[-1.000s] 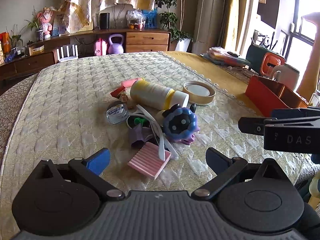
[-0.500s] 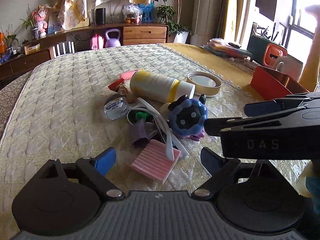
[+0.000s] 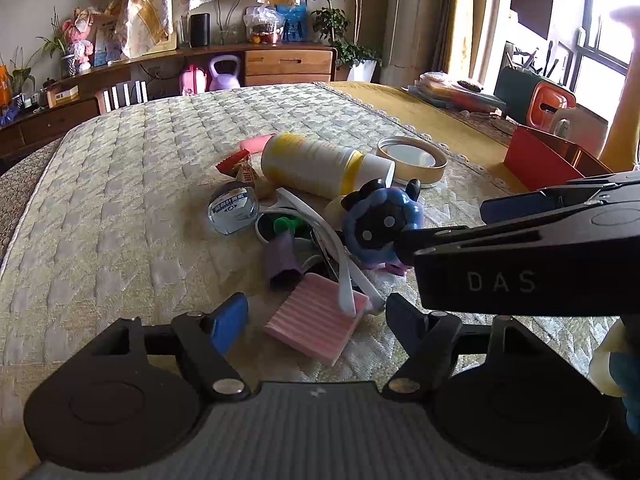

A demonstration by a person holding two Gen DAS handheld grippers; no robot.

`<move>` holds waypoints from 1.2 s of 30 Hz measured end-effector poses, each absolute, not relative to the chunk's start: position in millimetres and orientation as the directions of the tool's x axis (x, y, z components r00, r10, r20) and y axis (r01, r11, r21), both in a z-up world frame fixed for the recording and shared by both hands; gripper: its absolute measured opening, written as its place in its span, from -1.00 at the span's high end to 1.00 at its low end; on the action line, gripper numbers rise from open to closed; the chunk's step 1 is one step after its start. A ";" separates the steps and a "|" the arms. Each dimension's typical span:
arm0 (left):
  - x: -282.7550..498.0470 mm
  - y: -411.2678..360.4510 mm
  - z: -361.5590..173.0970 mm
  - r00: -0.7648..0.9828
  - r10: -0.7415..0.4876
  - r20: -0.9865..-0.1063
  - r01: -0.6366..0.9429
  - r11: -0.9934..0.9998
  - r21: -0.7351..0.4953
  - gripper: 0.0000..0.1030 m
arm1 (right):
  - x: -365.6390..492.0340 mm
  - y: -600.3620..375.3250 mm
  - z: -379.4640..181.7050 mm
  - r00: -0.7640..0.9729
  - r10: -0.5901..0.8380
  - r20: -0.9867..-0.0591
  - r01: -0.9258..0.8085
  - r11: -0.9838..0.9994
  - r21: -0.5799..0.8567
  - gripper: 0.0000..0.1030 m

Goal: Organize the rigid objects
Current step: 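Close the left tool on the pink ribbed block, then grasp the purple-blue toy figure with the right tool while the left tool holds the pink block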

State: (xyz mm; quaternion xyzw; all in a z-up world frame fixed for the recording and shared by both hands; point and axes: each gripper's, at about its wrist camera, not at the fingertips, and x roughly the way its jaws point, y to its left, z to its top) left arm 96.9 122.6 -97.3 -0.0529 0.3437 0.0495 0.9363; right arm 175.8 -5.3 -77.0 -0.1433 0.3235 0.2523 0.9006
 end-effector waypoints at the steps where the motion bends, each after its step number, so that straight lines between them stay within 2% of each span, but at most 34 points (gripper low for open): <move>1: 96.9 122.9 -97.3 0.760 0.056 -0.648 -0.128 0.990 -0.065 -0.42 | 175.4 -4.3 -77.0 0.663 0.362 -0.655 -0.549 0.830 -0.097 -0.38; 4: 96.4 124.0 -97.2 0.764 0.052 -0.643 -0.126 0.990 -0.069 -0.26 | 174.6 -0.9 -76.8 0.661 0.365 -0.656 -0.552 0.828 -0.095 -0.31; 6: 96.4 124.4 -97.3 0.766 0.052 -0.641 -0.124 0.990 -0.067 -0.24 | 174.0 2.1 -76.5 0.661 0.365 -0.656 -0.553 0.828 -0.096 -0.29; 14: 96.2 125.5 -98.6 0.773 0.046 -0.633 -0.116 0.991 -0.070 -0.20 | 174.3 14.9 -78.2 0.665 0.361 -0.654 -0.560 0.820 -0.116 -0.23; 24: 95.8 127.3 -99.2 0.780 0.048 -0.624 -0.120 0.990 -0.074 -0.11 | 174.4 27.5 -82.0 0.691 0.325 -0.646 -0.539 0.827 -0.161 0.05; 36: 94.4 135.2 -97.6 0.788 0.017 -0.616 -0.119 0.985 -0.125 -0.09 | 169.9 32.7 -82.7 0.708 0.308 -0.636 -0.521 0.836 -0.175 0.06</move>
